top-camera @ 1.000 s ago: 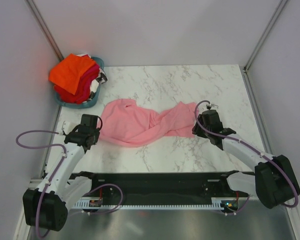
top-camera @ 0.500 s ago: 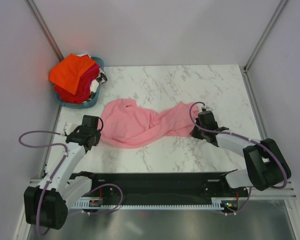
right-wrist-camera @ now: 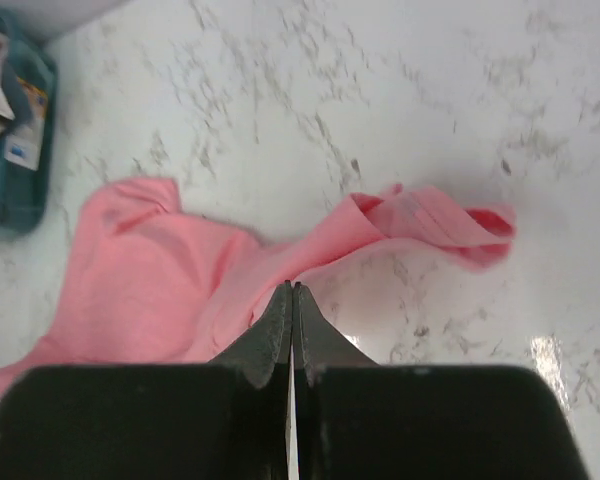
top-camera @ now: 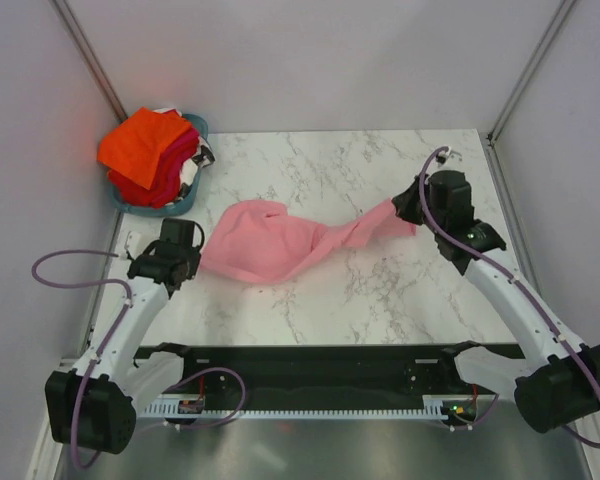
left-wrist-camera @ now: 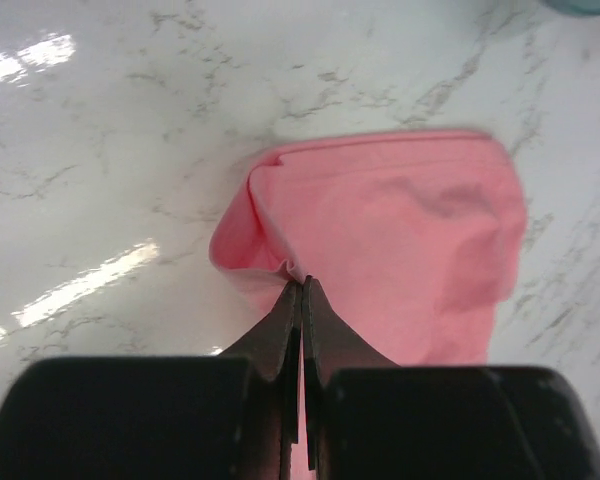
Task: Fold and stack the t-shirts
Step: Flatten the tshirt out
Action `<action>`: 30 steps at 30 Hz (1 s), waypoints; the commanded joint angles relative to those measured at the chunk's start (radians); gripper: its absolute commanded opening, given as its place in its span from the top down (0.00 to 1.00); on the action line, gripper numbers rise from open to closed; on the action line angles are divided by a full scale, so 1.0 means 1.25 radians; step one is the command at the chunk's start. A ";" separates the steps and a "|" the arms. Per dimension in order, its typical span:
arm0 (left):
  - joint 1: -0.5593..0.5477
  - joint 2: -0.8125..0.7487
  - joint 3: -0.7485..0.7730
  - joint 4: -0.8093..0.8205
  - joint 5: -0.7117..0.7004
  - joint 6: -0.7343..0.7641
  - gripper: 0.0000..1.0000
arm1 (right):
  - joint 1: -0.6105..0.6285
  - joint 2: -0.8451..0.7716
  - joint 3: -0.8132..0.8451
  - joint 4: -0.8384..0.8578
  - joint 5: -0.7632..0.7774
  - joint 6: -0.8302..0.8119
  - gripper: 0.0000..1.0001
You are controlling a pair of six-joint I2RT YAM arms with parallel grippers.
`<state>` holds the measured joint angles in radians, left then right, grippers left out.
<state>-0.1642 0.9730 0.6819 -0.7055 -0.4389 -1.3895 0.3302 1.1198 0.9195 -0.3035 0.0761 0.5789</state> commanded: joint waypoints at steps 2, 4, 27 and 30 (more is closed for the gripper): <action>0.006 -0.017 0.158 0.020 -0.012 0.070 0.98 | -0.036 -0.029 0.171 -0.073 0.031 -0.013 1.00; 0.006 -0.031 0.214 0.002 -0.027 0.109 0.98 | -0.046 -0.070 0.221 -0.082 0.036 -0.015 1.00; 0.006 -0.129 0.507 -0.082 -0.047 0.261 0.98 | -0.047 -0.361 0.401 -0.203 0.120 -0.024 1.00; 0.006 -0.111 0.526 -0.082 -0.032 0.262 0.98 | -0.046 -0.379 0.407 -0.206 0.111 -0.020 1.00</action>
<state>-0.1627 0.8211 1.2915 -0.8089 -0.4683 -1.1049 0.2729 0.6731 1.3800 -0.5674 0.2119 0.5526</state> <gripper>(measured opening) 0.027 0.007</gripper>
